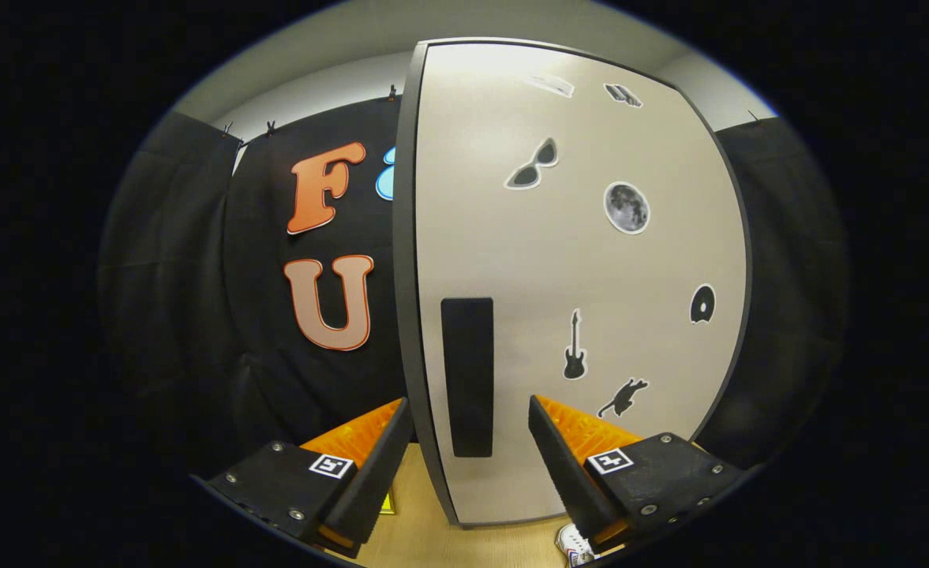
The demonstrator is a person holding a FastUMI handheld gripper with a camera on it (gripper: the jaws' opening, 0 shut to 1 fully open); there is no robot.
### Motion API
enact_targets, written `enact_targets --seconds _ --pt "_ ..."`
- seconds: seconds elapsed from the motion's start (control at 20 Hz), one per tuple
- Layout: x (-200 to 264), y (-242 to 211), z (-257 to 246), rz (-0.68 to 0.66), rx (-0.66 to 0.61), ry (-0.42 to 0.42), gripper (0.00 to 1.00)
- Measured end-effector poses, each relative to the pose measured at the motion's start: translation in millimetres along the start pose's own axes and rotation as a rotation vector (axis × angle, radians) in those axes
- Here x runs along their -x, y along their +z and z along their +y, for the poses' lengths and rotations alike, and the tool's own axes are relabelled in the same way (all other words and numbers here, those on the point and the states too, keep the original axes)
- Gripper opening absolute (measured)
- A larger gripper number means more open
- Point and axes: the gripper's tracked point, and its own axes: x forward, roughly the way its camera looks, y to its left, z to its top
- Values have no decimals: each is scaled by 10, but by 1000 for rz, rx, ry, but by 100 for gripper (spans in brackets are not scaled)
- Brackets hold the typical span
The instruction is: Open the shoe cabinet door, grab the shoes and put them into the shoe cabinet, then close the shoe cabinet door.
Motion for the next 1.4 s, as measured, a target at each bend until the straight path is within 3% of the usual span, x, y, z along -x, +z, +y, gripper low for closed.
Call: enact_targets --seconds 0.3,0.45,0.8,1.15,1.4 --pt "-228 -48 -33 -3 44 -45 66" --pt "-288 -51 -41 11 19 -34 40" --pt "-91 -57 -30 -6 14 -28 29" --pt "546 -70 -158 -21 -8 40 28" --pt "922 -133 -473 -24 -35 31 28"
